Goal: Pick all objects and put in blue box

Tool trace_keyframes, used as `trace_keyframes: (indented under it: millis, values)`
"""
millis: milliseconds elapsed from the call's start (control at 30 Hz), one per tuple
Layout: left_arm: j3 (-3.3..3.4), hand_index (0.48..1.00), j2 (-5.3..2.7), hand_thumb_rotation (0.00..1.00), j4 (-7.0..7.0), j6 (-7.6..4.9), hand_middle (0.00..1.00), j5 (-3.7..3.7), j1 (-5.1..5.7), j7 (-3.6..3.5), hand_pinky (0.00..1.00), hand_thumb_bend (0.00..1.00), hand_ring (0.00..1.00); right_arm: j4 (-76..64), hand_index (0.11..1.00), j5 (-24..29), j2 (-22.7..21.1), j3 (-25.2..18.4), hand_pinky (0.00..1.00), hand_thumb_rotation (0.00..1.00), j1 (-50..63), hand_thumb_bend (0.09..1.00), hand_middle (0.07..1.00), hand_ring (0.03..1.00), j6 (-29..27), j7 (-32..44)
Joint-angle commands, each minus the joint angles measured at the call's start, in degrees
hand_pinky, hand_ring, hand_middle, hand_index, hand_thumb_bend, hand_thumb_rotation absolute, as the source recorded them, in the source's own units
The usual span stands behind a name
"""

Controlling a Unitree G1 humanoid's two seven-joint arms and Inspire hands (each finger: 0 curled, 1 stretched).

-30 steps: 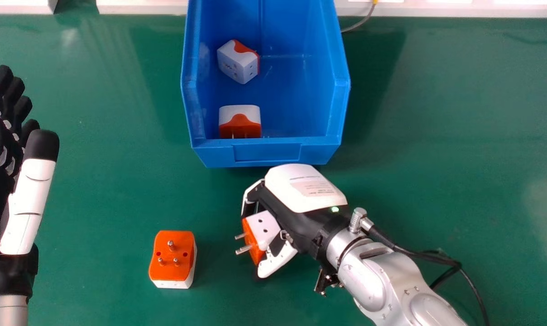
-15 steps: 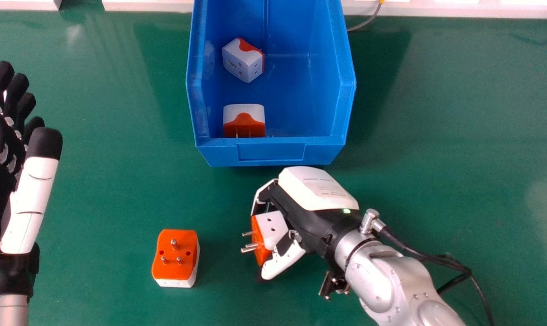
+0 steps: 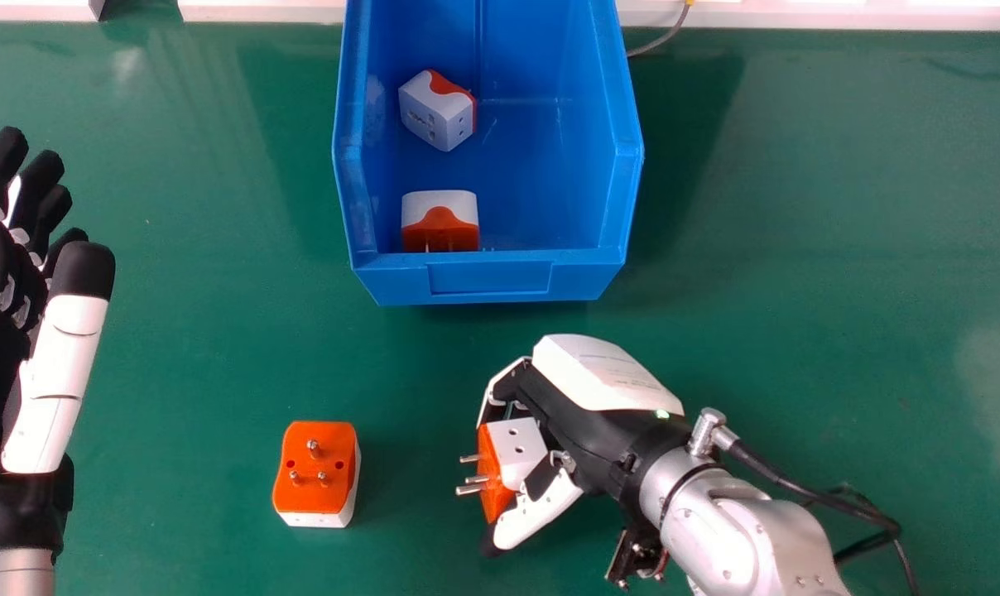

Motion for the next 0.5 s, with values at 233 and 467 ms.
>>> trace_keyframes:
  millis: [233, 467]
  values:
    - [-0.16, 0.974, 0.28, 0.81, -2.0, 0.22, 0.96, -0.5, 0.27, -0.28, 0.94, 0.81, 0.95, -8.46, 0.478, 0.28, -0.07, -1.15, 0.27, 0.13, 3.58, 0.484, 0.393, 0.336, 1.09, 0.32]
    - [-0.2, 0.979, 0.45, 0.81, -1.86, 0.04, 0.96, 0.1, 0.2, -0.18, 0.94, 0.81, 0.95, -13.19, 0.473, -0.09, -0.65, -1.34, 0.2, 0.12, 4.96, 0.484, 0.312, 0.253, 0.3, 0.92]
